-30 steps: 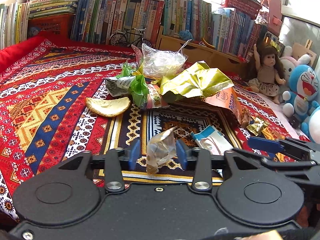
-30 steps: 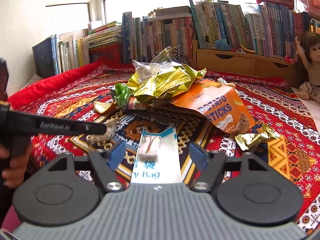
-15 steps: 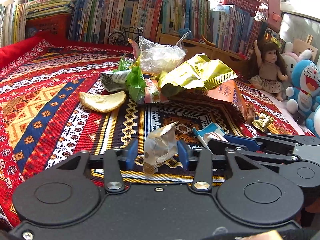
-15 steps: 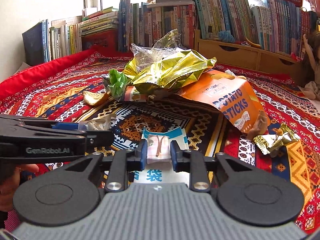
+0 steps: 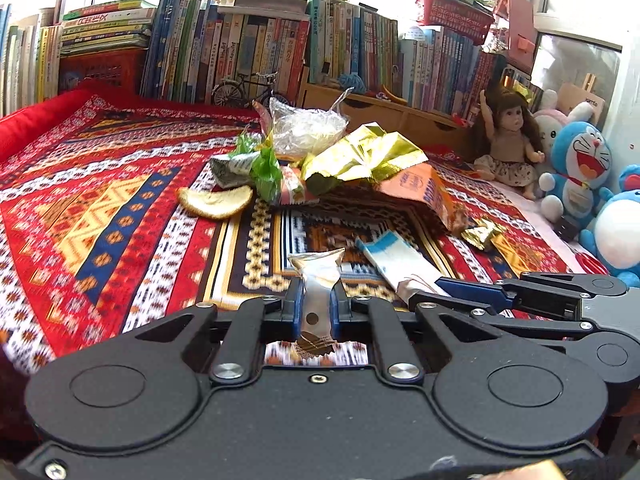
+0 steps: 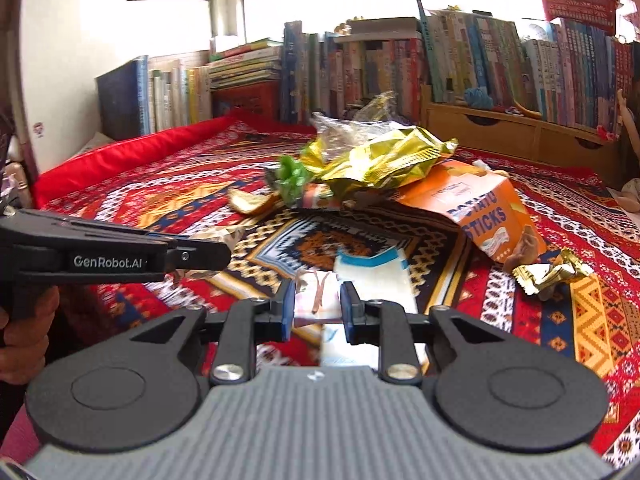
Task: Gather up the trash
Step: 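Lower both held wrappers into the black trash bin and open both tools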
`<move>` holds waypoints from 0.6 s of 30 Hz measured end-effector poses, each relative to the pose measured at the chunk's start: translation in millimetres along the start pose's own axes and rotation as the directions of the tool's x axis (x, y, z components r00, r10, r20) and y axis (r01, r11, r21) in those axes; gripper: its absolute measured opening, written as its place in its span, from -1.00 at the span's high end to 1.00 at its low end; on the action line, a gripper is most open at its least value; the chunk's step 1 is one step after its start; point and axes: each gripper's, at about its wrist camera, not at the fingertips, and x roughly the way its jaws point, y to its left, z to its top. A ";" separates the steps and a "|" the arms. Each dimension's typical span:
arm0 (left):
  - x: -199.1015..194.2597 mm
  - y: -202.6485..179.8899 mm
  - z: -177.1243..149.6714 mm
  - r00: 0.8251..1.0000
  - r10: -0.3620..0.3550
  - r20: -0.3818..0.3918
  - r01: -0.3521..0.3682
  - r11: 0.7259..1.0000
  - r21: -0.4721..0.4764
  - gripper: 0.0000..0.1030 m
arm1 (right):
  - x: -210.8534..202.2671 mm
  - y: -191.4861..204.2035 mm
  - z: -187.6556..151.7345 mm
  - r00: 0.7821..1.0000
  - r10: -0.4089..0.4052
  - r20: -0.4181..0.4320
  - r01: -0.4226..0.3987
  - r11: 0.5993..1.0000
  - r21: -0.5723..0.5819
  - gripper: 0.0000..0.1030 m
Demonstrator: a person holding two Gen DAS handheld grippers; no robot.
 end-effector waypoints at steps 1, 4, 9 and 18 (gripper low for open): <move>-8.6 -0.4 -4.7 1.000 0.002 -0.006 -0.002 1.000 -0.004 0.76 | -5.5 3.6 -3.2 1.000 0.017 -0.001 -0.017 1.000 -0.009 0.43; -36.0 -1.6 -23.5 1.000 0.002 -0.024 -0.002 1.000 -0.012 0.76 | -24.4 15.4 -16.3 0.997 0.077 -0.014 -0.077 0.997 -0.026 0.43; -69.7 -1.2 -60.9 0.996 -0.009 -0.086 0.005 0.999 -0.045 0.76 | -54.2 34.5 -47.2 0.984 0.167 -0.059 -0.167 0.986 -0.005 0.43; -47.1 -3.3 -145.5 0.951 0.042 -0.306 -0.069 0.995 -0.077 0.76 | -49.4 52.6 -118.2 0.951 0.213 -0.224 -0.202 0.977 0.072 0.43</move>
